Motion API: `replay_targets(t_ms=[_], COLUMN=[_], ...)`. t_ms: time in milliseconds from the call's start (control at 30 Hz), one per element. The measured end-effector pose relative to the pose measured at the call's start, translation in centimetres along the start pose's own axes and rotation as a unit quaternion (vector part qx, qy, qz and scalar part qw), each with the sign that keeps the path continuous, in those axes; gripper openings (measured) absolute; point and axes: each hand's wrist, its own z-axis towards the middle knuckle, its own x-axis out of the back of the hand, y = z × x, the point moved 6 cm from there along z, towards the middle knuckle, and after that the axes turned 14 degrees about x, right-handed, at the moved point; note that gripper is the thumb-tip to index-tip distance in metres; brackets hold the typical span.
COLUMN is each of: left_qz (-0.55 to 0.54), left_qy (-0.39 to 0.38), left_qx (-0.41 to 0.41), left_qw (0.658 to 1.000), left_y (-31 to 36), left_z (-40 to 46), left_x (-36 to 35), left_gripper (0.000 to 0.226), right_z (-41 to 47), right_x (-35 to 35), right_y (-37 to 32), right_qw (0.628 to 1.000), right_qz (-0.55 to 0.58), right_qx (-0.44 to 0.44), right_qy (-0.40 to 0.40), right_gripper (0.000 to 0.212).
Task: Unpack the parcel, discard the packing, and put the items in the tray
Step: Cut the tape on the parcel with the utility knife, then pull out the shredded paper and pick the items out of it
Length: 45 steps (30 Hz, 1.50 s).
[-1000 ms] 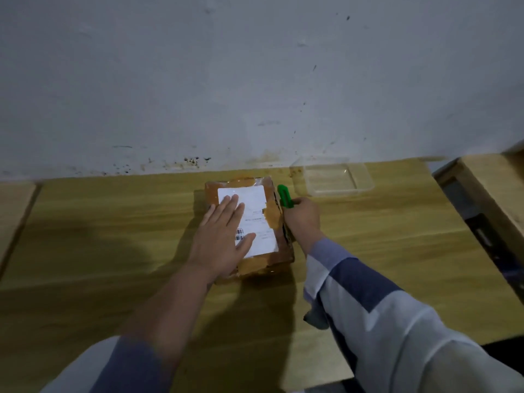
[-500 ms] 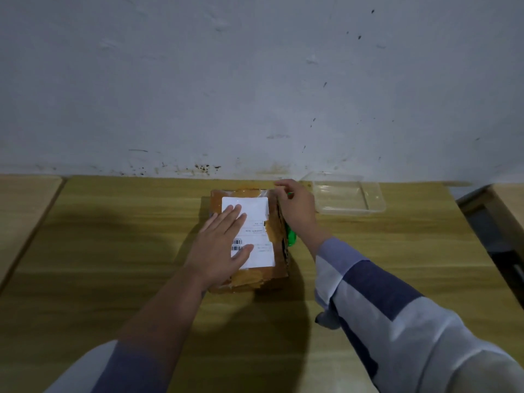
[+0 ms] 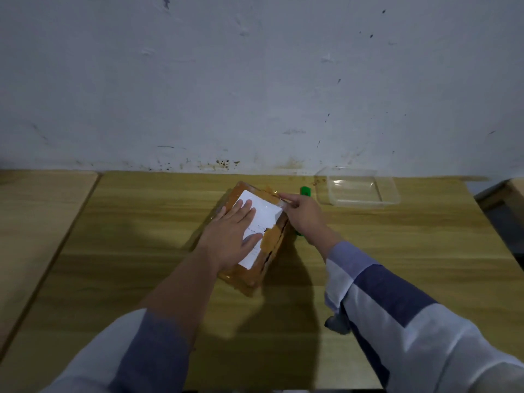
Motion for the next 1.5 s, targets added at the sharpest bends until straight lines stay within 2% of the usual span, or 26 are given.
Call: replay_targets(t_ms=[167, 300, 500, 567, 633, 700, 767, 800, 967, 1167, 1300, 1367, 1500], left_qz=[-0.017, -0.021, 0.027, 0.027, 0.02, 0.004, -0.033, -0.052, -0.116, -0.145, -0.156, -0.157, -0.134], left_qy=[-0.011, -0.016, -0.011, -0.007, -0.003, 0.003, 0.006, 0.004, 0.005, 0.014, 0.023, 0.023, 0.018], left_qx=[0.014, 0.015, 0.017, 0.031, 0.06, 0.1, 0.143, 0.158, 0.176, 0.186, 0.192, 0.196, 0.2], left_qw=[1.0, 1.0, 0.999, 0.999, 0.998, 0.995, 0.989, 0.986, 0.978, 0.972, 0.969, 0.968, 0.97], left_y=[-1.4, -2.4, -4.8, -5.8, -7.2, -8.8, -10.1, -10.6, -10.8, -10.5, -10.5, -10.6, -10.9], left_z=[-2.9, -5.9, -10.6, -11.9, -13.0, -13.6, -14.1, -14.2, -14.5, -14.7, -14.8, -14.8, -14.7], left_x=[-0.1, -0.5, -1.5, -1.6, -1.6, -1.4, -1.2, -1.2, -1.1, -1.0, -0.9, -0.9, -0.9], left_gripper=[0.06, 0.058, 0.059, 0.063, 0.071, 0.084, 0.097, 0.101, 0.104, 0.102, 0.1, 0.099, 0.101], right_z=[-5.6, -10.1, -15.8, -17.0, -17.3, -17.1, -17.0, -16.9, -16.6, -15.6, -15.2, -15.3, -16.0], right_x=[-2.0, -3.5, -5.5, -5.7, -5.5, -5.7, -6.1, -6.2, -5.9, -6.6, -6.6, -6.7, -6.5], right_y=[-0.6, -1.6, -2.6, -3.1, -4.1, -5.0, -5.0, -4.8, -5.8, -6.0, -6.5, -6.6, -7.0], right_qw=[0.998, 0.997, 0.998, 0.997, 0.979, 0.945, 0.912, 0.907, 0.937, 0.931, 0.914, 0.905, 0.891], right_qz=[0.053, 0.051, 0.01, -0.056, -0.188, -0.284, -0.342, -0.353, -0.283, -0.274, -0.297, -0.309, -0.324], right_qx=[-0.029, -0.036, -0.032, 0.003, 0.078, 0.156, 0.178, 0.172, 0.184, 0.195, 0.218, 0.24, 0.296], right_qy=[0.016, 0.034, 0.045, 0.045, 0.025, -0.052, -0.138, -0.155, -0.09, -0.142, -0.169, -0.167, -0.115], right_gripper=[0.031, 0.032, 0.038, 0.043, 0.044, 0.043, 0.045, 0.046, 0.036, 0.032, 0.034, 0.033, 0.022])
